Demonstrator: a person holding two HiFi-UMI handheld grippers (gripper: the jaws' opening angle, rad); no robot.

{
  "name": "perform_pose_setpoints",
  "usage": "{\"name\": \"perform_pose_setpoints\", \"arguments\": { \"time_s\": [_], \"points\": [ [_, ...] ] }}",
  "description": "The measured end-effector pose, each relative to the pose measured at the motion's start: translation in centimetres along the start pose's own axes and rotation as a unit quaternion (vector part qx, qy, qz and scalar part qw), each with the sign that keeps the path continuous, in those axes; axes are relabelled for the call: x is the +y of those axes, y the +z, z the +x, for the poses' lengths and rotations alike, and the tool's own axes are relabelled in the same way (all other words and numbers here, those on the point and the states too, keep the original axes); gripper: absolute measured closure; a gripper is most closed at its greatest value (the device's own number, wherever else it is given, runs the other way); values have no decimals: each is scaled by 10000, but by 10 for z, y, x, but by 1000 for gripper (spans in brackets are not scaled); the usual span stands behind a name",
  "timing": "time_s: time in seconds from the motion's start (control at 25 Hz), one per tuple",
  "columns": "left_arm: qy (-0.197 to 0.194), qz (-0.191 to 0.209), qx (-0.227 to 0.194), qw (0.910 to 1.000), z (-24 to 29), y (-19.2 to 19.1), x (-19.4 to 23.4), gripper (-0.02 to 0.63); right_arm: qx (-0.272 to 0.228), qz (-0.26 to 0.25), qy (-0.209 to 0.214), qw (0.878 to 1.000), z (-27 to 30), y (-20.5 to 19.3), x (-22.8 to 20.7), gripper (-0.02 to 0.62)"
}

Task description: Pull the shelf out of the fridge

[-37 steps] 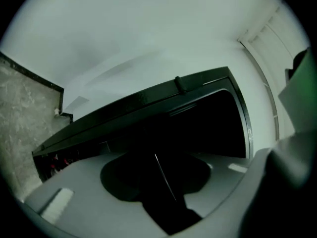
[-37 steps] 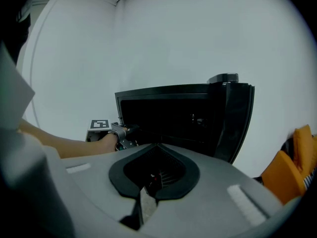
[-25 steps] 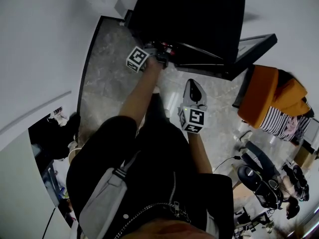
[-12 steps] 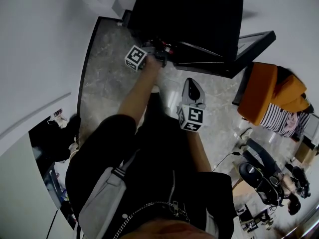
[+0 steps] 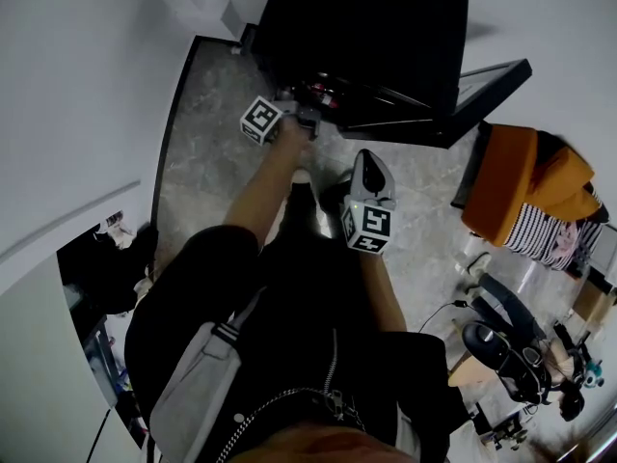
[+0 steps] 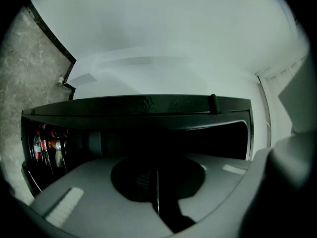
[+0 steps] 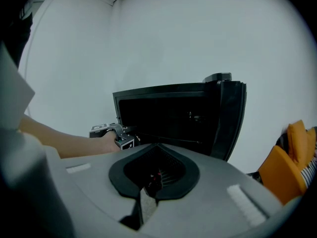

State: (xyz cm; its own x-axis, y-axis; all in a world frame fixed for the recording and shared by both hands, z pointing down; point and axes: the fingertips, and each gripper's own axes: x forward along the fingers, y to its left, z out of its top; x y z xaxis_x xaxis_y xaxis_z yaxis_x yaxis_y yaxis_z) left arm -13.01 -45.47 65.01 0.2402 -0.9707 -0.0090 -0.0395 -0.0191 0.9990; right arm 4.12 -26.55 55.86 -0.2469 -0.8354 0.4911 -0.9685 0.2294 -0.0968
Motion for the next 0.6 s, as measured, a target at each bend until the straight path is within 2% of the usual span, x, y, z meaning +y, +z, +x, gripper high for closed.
{"name": "perform_pose_setpoints", "arguments": {
  "time_s": [0.24,0.44,0.6],
  "points": [
    [94,-57,-18,9999,17,1,2,565,-67,151,-28,9999,-1,-1,-12,594],
    [40,-420,-103,9991,31,1,5,575,-61,225,66,9997,6,0,-20,594],
    [53,-343,14,9994,33,-2,6,581,67,316,191,9993,19,-4,-29,594]
  ]
}}
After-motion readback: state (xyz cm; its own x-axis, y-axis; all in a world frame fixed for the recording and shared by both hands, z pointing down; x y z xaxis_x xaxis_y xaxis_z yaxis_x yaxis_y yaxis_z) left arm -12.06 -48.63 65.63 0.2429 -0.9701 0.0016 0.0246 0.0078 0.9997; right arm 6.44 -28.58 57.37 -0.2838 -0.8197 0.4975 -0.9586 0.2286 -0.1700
